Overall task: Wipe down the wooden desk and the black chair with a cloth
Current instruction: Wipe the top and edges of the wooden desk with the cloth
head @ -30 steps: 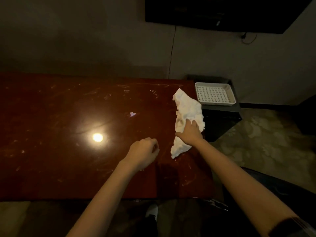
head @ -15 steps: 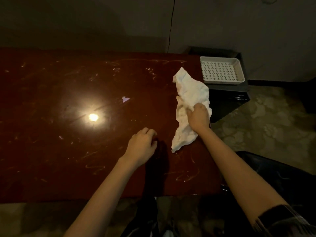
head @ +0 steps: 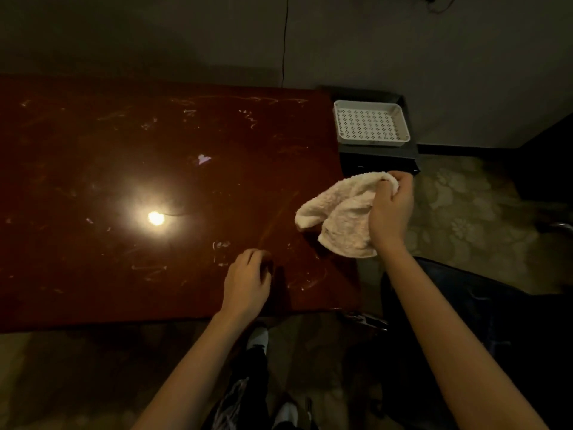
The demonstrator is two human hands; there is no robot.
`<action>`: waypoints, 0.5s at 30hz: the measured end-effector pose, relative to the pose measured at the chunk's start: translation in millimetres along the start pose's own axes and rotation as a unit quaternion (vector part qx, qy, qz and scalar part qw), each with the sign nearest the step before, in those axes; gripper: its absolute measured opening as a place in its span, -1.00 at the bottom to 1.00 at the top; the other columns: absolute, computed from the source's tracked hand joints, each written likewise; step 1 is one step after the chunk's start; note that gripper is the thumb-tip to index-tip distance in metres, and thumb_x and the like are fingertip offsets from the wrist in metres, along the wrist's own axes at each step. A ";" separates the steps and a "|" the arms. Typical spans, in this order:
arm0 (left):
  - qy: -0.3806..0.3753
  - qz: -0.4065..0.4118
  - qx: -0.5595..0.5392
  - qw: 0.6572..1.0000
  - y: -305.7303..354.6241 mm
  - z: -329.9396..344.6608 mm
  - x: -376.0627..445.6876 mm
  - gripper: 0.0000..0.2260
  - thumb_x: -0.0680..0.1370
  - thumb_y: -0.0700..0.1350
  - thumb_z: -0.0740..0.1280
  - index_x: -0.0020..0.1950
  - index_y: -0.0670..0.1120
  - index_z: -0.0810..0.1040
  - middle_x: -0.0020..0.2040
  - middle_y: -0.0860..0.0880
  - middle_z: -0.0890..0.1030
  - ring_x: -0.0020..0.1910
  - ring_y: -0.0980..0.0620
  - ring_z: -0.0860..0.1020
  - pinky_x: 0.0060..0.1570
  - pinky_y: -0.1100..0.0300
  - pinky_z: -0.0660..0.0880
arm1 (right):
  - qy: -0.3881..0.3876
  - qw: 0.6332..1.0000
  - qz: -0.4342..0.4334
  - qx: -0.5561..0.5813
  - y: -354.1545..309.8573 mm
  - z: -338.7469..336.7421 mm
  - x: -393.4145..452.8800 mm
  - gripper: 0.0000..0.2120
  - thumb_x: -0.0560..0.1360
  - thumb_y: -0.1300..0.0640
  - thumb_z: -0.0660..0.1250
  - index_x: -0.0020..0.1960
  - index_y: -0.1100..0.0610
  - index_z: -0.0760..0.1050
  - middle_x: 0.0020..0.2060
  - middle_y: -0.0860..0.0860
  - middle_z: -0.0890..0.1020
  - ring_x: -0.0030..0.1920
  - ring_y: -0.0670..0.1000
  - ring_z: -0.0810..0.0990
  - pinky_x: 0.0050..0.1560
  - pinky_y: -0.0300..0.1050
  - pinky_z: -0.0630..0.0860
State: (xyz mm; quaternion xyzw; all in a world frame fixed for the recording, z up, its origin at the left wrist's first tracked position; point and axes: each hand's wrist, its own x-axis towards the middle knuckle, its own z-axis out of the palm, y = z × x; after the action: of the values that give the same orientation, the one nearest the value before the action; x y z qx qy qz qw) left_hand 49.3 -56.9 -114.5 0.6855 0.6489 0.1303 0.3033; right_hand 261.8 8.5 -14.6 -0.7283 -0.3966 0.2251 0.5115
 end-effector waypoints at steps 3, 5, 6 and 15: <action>0.018 -0.006 0.008 1.000 -8.6 15.0 -16.2 -0.67 0.54 -0.18 0.30 0.29 -0.03 0.44 0.26 0.04 0.46 0.24 0.08 0.40 0.19 0.23 0.32 | -0.063 0.997 0.017 -0.036 -0.9 -28.1 -17.2 -0.75 0.55 0.23 0.14 -0.30 0.07 0.37 -0.39 -0.04 0.41 -0.38 -0.11 0.37 -0.36 -0.22 0.31; 0.032 -0.005 0.022 0.999 -13.1 22.8 -19.3 -0.67 0.53 -0.20 0.31 0.28 -0.03 0.46 0.25 0.03 0.47 0.24 0.07 0.39 0.18 0.24 0.30 | -0.155 0.982 0.042 -0.102 3.0 -41.8 -27.5 -0.72 0.54 0.17 0.17 -0.35 0.13 0.37 -0.44 0.03 0.39 -0.40 -0.02 0.37 -0.43 -0.19 0.27; 0.036 0.000 0.031 0.999 -14.6 26.4 -19.2 -0.67 0.52 -0.21 0.31 0.28 -0.04 0.46 0.24 0.03 0.48 0.23 0.06 0.40 0.16 0.24 0.29 | -0.193 0.969 0.048 -0.146 7.9 -45.5 -32.8 -0.72 0.53 0.15 0.18 -0.35 0.15 0.37 -0.46 0.04 0.38 -0.42 -0.01 0.36 -0.46 -0.20 0.25; 0.146 0.018 0.003 0.989 -27.5 49.8 -9.0 -0.64 0.57 -0.27 0.24 0.37 -0.15 0.35 0.28 -0.11 0.46 0.30 -0.07 0.37 0.31 0.03 0.23 | -0.261 0.941 0.056 -0.206 70.2 -15.8 -67.1 -0.42 0.49 -0.03 0.34 0.43 0.08 0.23 0.22 0.06 0.44 0.13 -0.01 0.47 0.06 -0.17 0.46</action>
State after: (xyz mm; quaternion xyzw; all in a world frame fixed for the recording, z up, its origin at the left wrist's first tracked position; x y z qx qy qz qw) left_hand 54.3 -78.7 -167.6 0.6720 0.6739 0.2326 0.2004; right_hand 258.6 -66.0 -78.7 -0.7544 -0.5126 0.3488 0.2156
